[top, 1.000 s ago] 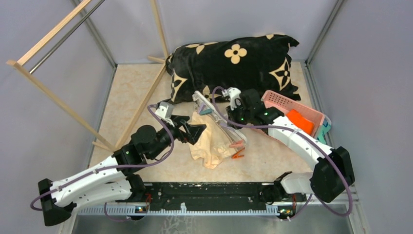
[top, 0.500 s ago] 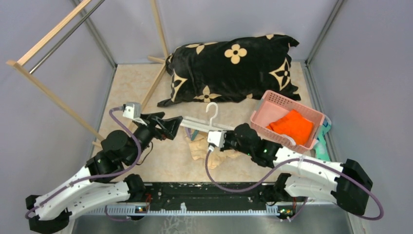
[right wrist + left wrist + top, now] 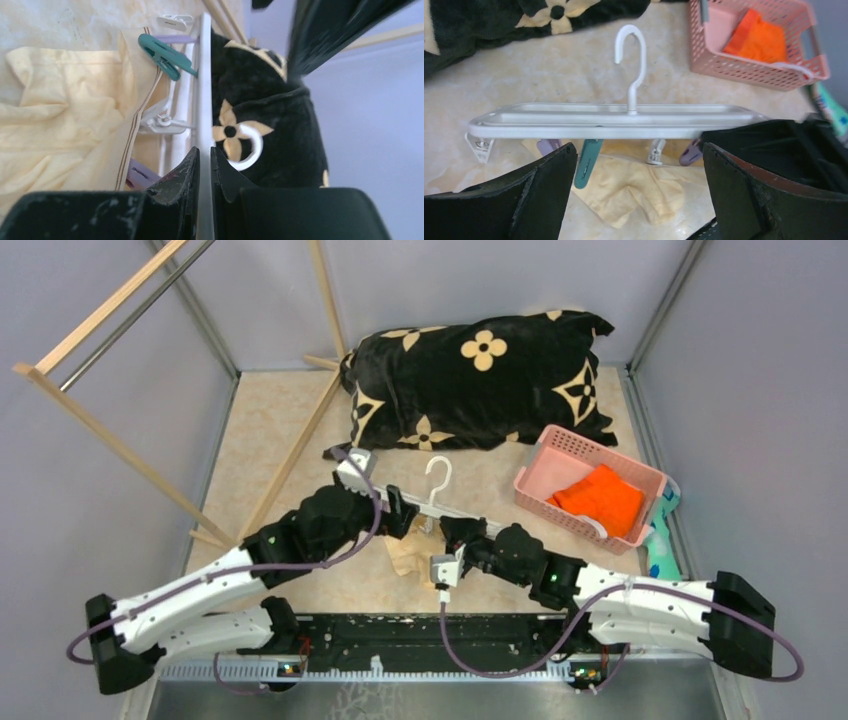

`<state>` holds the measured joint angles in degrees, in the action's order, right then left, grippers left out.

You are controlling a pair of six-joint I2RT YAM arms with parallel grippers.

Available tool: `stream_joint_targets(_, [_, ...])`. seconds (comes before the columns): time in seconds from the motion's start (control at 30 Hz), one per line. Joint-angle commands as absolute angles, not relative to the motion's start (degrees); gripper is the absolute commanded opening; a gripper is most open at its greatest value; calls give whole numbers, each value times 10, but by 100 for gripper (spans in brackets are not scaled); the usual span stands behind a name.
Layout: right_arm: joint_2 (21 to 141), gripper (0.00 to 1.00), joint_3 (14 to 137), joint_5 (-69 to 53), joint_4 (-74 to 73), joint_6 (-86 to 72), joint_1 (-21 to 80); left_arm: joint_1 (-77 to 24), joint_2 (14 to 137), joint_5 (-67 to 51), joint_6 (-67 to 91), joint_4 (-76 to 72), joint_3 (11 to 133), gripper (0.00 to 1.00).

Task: Clip the underwear to the hanger
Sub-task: Pick up the hanger at the center of the board.

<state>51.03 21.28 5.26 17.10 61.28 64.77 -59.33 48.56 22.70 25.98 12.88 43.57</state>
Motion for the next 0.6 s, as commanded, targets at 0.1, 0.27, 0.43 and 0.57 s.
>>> stream_joint_targets(0.1, [440,0,229,66,173,658,699,-452,617,71,190,165,566,100])
stream_joint_targets(0.27, [418,0,217,67,136,650,712,-389,658,-96,161,95,573,100])
stream_joint_targets(0.43, [400,12,255,116,125,441,712,-386,698,-147,116,110,602,100])
stream_joint_targets(0.57, [406,39,315,138,56,219,712,-384,703,-204,43,131,606,100])
